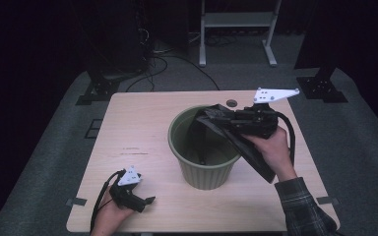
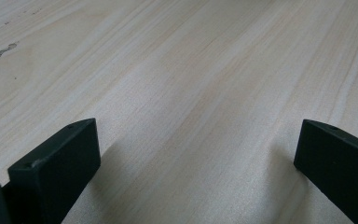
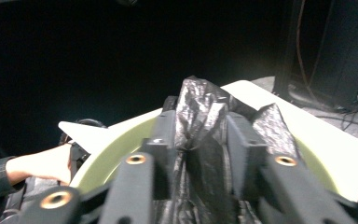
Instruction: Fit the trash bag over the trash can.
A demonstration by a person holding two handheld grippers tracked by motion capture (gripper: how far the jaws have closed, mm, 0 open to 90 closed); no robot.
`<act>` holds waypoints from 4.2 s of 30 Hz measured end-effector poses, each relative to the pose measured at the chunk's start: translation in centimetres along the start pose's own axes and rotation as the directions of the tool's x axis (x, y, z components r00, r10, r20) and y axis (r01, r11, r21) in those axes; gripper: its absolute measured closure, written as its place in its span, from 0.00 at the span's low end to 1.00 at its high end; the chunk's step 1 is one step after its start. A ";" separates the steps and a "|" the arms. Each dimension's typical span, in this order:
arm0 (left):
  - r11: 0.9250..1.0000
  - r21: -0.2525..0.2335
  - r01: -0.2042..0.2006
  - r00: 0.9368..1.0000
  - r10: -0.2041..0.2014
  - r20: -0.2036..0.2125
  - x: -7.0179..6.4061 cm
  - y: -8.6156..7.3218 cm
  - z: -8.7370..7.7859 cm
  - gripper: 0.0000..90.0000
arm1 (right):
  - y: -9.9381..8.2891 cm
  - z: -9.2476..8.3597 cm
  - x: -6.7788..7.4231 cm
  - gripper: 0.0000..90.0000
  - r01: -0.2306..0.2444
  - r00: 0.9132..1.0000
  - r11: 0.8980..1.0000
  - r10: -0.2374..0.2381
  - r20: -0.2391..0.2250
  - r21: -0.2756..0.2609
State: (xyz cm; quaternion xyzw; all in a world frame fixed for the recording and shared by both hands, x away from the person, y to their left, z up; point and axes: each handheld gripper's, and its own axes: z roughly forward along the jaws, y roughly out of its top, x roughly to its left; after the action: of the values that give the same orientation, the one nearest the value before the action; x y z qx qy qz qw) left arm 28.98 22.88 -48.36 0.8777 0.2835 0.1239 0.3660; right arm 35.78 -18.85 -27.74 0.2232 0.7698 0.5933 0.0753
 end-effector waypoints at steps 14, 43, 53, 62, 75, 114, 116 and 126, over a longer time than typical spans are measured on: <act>1.000 0.001 0.019 1.000 -0.019 0.022 0.2 0.6 -0.4 0.00 | -2.8 -2.5 -0.7 0.84 -0.020 0.999 0.999 0.019 0.039 0.032; 0.932 -0.344 -0.117 0.924 0.229 0.305 1.6 17.2 -9.1 0.46 | -1.5 -0.6 -0.4 1.00 -0.003 1.000 0.999 0.003 0.006 0.052; 0.912 -0.362 -0.193 0.899 0.313 0.307 1.7 23.3 -6.8 0.56 | -1.4 0.1 -0.3 1.00 0.004 0.999 0.998 -0.002 -0.032 0.057; 0.916 -0.334 -0.223 0.868 0.343 0.359 1.0 26.2 -3.3 0.65 | -1.4 0.4 -0.2 1.00 0.006 0.998 0.998 -0.002 -0.068 0.061; 0.935 -0.319 -0.158 0.902 0.268 0.338 2.8 24.9 -3.9 1.00 | -2.1 -0.3 -0.8 0.84 -0.010 0.998 0.998 0.014 -0.061 0.064; 0.943 -0.307 -0.131 0.913 0.235 0.333 2.8 24.8 -4.0 0.97 | -2.4 -0.7 -0.6 0.78 0.009 0.998 0.996 -0.003 -0.063 0.093; 0.943 -0.311 -0.117 0.919 0.222 0.325 3.2 24.5 -4.3 0.97 | -2.7 -1.5 -0.8 0.75 -0.002 0.998 0.997 0.007 -0.064 0.083; 0.958 -0.281 -0.062 0.944 0.148 0.294 4.2 23.9 -3.9 0.97 | -4.3 -3.9 0.3 0.61 0.013 0.999 0.998 -0.010 -0.042 0.061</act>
State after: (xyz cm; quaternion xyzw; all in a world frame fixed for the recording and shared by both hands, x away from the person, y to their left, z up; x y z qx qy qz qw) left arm 40.41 13.93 -28.52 0.8424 0.1551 0.0401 0.5145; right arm 32.89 -23.00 -30.59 0.2087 0.7904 0.5733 0.0559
